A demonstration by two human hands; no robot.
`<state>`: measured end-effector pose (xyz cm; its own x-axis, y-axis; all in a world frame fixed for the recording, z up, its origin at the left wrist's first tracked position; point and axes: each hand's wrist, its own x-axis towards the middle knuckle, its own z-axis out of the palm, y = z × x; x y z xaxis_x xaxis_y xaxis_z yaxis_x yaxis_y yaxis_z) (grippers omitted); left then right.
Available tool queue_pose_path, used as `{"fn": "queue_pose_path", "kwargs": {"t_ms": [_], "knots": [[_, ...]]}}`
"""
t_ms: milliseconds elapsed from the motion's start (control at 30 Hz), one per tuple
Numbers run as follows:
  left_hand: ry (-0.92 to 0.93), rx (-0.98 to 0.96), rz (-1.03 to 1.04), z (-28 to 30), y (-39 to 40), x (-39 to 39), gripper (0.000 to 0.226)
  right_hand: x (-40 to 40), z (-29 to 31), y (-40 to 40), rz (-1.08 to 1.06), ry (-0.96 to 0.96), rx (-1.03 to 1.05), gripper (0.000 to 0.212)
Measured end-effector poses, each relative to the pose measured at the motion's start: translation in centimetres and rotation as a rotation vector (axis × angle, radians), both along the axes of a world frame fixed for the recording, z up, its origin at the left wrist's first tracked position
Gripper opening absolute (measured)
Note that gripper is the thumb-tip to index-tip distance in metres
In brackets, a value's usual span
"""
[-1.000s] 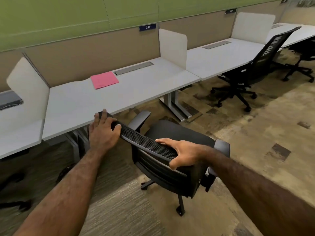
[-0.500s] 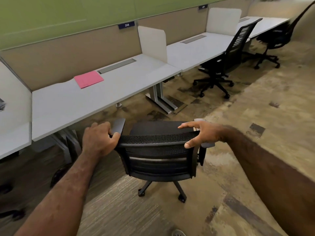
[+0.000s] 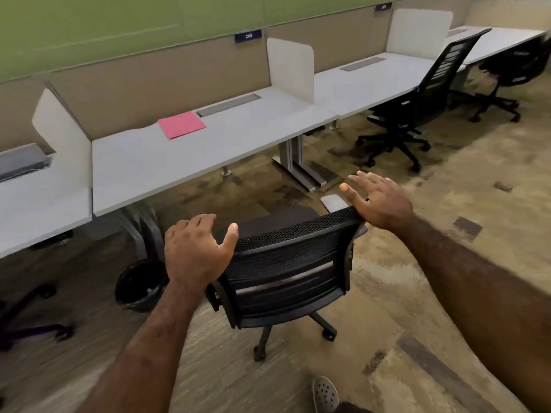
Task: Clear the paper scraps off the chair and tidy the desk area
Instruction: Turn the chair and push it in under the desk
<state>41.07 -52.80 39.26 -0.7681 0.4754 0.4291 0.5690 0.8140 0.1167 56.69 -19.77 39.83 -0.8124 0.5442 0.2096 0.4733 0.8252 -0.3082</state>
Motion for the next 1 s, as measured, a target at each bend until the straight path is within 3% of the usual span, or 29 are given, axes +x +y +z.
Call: {"fn": "queue_pose_path", "kwargs": {"t_ms": [100,333,733,1000], "knots": [[-0.015,0.015,0.108,0.3,-0.3,-0.3,0.08,-1.8,0.1,0.5,0.034,-0.042,0.03,0.102],[-0.038,0.03,0.196,1.1,0.5,-3.9,0.092,-6.5,0.2,2.1,0.142,-0.22,0.17,0.094],[-0.201,-0.088,0.248,0.3,4.7,-12.6,0.092,-18.3,-0.6,8.3,0.331,-0.196,0.238,0.084],[-0.241,-0.131,0.345,-0.6,7.1,-19.6,0.092,-26.9,-0.6,11.4,0.427,-0.164,0.177,0.086]]}}
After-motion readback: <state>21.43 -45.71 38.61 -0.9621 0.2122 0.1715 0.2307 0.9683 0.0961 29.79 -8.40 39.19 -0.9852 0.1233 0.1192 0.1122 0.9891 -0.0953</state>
